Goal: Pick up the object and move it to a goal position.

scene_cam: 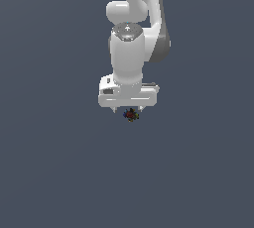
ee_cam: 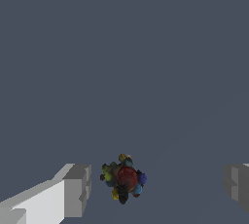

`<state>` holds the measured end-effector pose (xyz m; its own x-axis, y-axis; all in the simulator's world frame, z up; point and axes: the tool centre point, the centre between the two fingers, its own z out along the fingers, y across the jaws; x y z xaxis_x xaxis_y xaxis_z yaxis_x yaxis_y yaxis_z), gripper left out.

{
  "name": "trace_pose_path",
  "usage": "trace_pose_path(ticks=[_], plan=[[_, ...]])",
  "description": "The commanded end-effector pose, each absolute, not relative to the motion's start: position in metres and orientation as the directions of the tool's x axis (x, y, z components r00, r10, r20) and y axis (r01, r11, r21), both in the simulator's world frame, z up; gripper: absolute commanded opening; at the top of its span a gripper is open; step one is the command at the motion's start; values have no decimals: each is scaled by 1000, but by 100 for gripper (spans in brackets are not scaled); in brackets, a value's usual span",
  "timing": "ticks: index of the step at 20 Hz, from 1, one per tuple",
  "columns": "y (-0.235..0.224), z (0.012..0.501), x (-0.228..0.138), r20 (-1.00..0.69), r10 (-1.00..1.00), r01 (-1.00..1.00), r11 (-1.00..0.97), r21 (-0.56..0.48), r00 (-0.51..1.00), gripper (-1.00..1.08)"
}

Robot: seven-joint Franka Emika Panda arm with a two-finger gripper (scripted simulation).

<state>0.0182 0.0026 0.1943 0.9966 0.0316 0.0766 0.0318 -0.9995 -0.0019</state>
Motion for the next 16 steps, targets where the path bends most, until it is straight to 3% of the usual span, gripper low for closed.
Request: trace_pose_path(ticks=[1,16], plan=[[3,194,18,77,32,32,-999,-2,997,100],[-13,195,17,87,29,30,-999,-11,996,100]])
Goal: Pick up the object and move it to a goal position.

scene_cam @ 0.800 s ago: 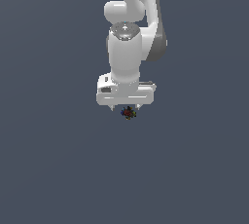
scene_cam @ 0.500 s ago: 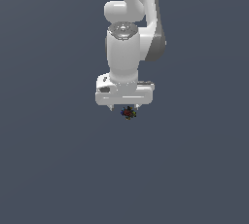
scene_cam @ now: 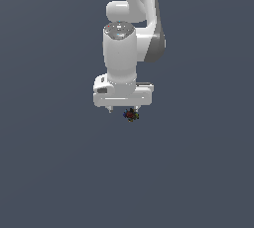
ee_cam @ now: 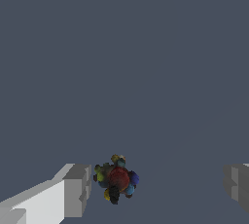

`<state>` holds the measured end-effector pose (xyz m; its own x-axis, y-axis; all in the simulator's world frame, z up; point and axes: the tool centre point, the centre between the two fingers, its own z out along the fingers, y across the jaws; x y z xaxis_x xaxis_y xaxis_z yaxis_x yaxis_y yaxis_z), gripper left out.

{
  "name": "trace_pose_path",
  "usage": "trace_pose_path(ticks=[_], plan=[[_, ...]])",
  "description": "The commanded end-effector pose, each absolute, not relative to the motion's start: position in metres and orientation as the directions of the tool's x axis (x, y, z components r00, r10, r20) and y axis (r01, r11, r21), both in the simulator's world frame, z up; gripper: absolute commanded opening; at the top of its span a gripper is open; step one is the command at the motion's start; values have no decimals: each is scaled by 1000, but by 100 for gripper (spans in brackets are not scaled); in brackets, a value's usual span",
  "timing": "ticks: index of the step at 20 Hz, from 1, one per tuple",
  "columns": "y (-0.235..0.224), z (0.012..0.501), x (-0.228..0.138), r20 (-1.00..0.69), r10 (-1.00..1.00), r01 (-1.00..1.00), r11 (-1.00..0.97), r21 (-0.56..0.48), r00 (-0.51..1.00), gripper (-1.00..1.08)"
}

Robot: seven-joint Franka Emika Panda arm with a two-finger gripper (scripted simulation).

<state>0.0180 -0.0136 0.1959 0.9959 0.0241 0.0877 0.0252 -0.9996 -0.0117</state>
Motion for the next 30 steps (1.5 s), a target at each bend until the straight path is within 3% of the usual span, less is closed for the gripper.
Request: trace_pose_path(ticks=[1,14,30], plan=[[-13,194,17,86,34,35,-999,-10,996,100],[-3,153,-7,56,251,251,-968,10,966,100],[20,88,-60,5,612,612,-791,4,791,100]])
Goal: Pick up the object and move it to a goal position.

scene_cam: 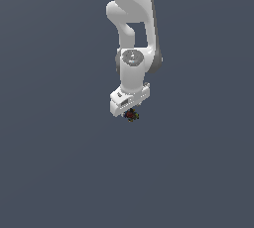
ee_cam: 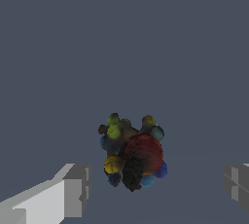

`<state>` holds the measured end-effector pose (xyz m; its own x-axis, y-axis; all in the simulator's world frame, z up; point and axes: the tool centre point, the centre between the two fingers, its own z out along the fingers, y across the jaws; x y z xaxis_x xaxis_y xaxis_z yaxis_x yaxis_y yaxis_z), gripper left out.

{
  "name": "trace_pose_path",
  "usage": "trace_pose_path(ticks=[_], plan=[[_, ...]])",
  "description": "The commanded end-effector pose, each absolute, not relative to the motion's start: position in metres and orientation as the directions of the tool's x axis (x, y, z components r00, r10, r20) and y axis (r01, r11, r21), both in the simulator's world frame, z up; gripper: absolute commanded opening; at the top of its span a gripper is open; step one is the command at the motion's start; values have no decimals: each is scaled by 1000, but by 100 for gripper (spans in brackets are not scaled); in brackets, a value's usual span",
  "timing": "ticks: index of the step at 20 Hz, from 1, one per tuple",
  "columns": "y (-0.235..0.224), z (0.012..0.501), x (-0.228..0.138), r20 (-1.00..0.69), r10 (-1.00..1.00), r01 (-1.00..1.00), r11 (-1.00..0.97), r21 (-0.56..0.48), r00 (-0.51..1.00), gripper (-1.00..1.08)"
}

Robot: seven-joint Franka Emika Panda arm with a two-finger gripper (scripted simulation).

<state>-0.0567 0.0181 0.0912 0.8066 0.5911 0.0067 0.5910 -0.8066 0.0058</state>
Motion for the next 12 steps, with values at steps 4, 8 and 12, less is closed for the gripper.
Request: trace_pose_path(ticks=[4,8,12], plan=[[22,82,-66,1,644,644,-765,1,765,100],[23,80,-68,0,654,654,-756,0,756,100],[23,77,-68,0,651,651,-759,0,759,100]])
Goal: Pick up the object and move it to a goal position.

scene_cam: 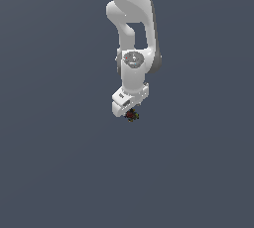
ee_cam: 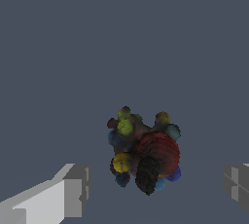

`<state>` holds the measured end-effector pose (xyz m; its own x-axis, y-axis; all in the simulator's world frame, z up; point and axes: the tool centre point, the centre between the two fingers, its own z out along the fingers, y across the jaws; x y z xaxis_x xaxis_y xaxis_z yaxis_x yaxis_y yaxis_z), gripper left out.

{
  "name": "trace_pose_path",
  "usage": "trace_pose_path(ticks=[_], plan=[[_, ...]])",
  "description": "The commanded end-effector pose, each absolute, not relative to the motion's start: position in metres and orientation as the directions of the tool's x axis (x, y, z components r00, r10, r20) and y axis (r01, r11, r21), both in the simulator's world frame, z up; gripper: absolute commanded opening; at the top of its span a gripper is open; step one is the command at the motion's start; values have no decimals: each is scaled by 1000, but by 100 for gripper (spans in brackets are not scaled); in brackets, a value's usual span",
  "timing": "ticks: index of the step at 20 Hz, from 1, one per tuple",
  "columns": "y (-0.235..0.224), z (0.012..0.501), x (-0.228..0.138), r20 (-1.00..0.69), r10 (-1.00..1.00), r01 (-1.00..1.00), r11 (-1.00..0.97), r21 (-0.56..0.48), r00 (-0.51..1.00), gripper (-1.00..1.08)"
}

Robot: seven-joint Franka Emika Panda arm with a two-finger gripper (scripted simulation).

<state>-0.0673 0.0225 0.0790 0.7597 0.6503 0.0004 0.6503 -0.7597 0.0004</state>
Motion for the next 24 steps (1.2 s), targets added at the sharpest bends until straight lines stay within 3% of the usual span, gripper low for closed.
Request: trace_pose_path(ticks=[1,15,16,24], plan=[[22,75,-68,0,651,651,-759,0,759,100],[23,30,-68,0,654,654,-756,0,756,100],[23,30,-68,0,654,654,-756,0,756,-100],[23,30,-68,0,654,654,-756,0,756,-100]])
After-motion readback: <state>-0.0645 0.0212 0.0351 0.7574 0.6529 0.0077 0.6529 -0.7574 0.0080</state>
